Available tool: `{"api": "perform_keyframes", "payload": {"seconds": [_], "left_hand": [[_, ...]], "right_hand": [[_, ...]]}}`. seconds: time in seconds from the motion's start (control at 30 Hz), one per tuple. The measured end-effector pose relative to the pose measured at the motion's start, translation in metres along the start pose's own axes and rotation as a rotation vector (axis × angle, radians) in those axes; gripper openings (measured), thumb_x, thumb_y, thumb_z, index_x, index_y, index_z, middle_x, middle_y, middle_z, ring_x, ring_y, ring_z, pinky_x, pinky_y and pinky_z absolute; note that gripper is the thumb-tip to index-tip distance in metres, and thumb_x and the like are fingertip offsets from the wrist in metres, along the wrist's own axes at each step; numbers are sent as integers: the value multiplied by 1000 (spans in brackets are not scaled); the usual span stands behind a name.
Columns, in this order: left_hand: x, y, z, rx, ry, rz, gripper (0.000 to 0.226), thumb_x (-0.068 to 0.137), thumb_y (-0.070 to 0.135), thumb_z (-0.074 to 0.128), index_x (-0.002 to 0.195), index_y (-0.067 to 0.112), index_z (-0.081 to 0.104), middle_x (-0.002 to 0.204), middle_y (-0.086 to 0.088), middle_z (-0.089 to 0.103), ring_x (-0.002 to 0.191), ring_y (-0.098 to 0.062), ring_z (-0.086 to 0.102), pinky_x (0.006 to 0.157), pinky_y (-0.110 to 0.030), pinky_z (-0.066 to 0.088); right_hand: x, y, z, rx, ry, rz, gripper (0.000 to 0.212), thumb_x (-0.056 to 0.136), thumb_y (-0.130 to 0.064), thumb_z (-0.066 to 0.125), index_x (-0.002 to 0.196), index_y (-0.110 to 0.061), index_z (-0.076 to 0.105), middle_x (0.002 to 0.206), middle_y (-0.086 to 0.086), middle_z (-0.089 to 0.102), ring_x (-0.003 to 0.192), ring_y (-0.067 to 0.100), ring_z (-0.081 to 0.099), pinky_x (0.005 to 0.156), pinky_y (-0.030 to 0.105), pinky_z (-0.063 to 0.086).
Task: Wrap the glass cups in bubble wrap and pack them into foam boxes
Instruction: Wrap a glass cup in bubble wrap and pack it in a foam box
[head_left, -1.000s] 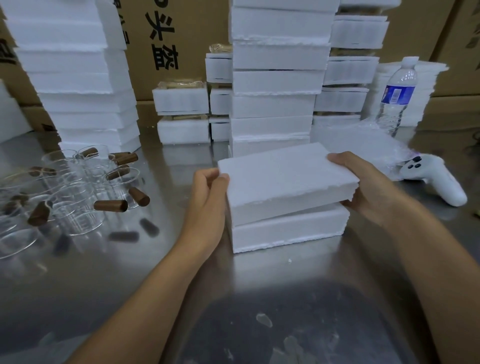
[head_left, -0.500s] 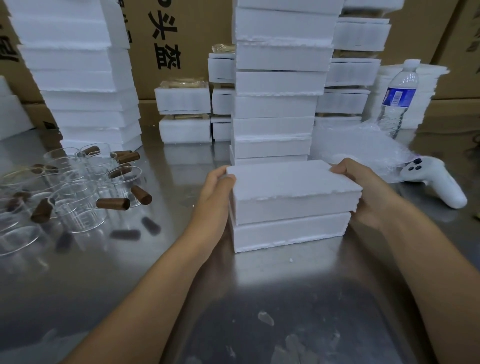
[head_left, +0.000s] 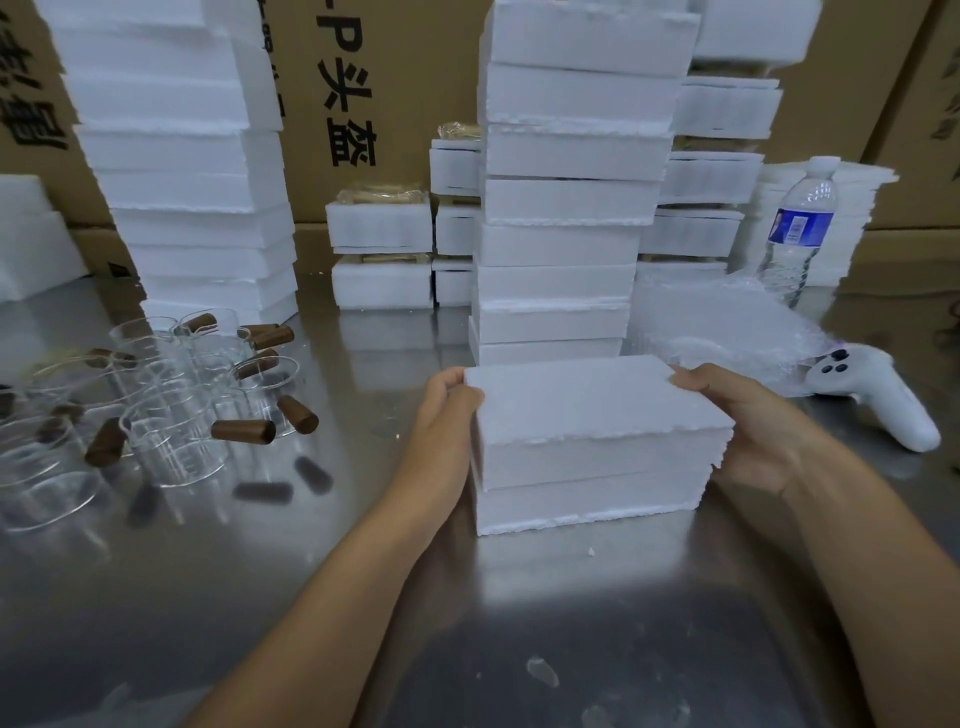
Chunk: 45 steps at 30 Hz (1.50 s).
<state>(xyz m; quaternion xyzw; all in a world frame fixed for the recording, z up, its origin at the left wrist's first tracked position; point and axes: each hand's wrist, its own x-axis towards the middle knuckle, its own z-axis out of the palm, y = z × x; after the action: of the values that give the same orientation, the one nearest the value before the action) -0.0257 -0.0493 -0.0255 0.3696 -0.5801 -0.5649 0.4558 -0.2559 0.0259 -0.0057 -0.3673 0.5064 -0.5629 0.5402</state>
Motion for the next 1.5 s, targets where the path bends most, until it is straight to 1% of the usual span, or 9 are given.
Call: {"api": "perform_keyframes", "payload": {"seconds": [0.23, 0.33, 0.43, 0.53, 0.8, 0.87, 1.07, 1.2, 1.5], "left_hand": [[4, 4, -6, -34, 25, -74, 27, 96, 20, 46, 121, 33, 44, 119, -3, 56, 109, -19, 56, 99, -35, 43], [1, 13, -10, 23, 91, 21, 39, 97, 15, 47, 133, 27, 39, 119, 2, 53, 105, -14, 54, 86, -25, 41], [-12, 37, -19, 222, 245, 333, 30, 96, 23, 49, 122, 35, 45, 121, 14, 52, 113, -3, 49, 86, -19, 39], [-37, 64, -19, 556, 94, 614, 26, 85, 47, 47, 111, 45, 46, 104, 25, 55, 103, 8, 51, 79, -8, 37], [-38, 22, -7, 1474, -62, 659, 66, 95, 32, 52, 145, 32, 8, 149, 7, 9, 135, -18, 10, 110, -28, 12], [-26, 18, -8, 1477, -15, 652, 63, 96, 28, 51, 146, 31, 12, 149, 5, 13, 135, -18, 14, 109, -26, 16], [12, 21, -26, 1399, -21, 604, 61, 90, 28, 62, 141, 36, 28, 146, 10, 27, 132, -12, 25, 96, -22, 31], [28, 22, -41, 1359, -14, 592, 60, 87, 29, 66, 138, 37, 34, 142, 14, 33, 130, -8, 30, 96, -20, 32], [43, 16, -45, 1404, 64, 591, 59, 86, 33, 66, 135, 37, 34, 137, 12, 34, 124, -12, 34, 92, -24, 39]], "right_hand": [[2, 5, 6, 73, 25, -69, 19, 70, -25, 59, 67, -21, 77, 72, 1, 71, 60, 14, 67, 54, 20, 53], [4, 10, 16, 75, 82, -109, 26, 70, -25, 61, 91, -15, 74, 84, 6, 72, 70, 18, 68, 59, 22, 53], [9, 15, 33, 38, 152, -139, 53, 70, -22, 65, 120, -5, 59, 106, 14, 65, 87, 32, 53, 69, 33, 41], [14, 21, 51, -30, 213, -192, 37, 83, -18, 63, 119, -10, 60, 109, 12, 68, 96, 28, 62, 74, 33, 46], [14, 41, 81, -174, 293, -363, 27, 98, -34, 43, 94, -34, 69, 90, -22, 71, 85, -8, 64, 69, 12, 49], [15, 40, 81, -193, 327, -349, 30, 99, -32, 40, 97, -29, 70, 97, -16, 72, 94, -2, 64, 80, 21, 50], [21, 51, 83, -307, 290, -391, 26, 96, -15, 47, 90, -17, 72, 87, -7, 74, 78, 2, 68, 58, 7, 45], [26, 58, 83, -508, 147, -410, 27, 90, -9, 55, 106, -27, 67, 101, -13, 71, 94, 1, 65, 86, 19, 49], [32, 66, 81, -710, 113, -450, 31, 88, -16, 59, 102, -44, 58, 101, -24, 64, 97, -17, 54, 78, -4, 34]]}}
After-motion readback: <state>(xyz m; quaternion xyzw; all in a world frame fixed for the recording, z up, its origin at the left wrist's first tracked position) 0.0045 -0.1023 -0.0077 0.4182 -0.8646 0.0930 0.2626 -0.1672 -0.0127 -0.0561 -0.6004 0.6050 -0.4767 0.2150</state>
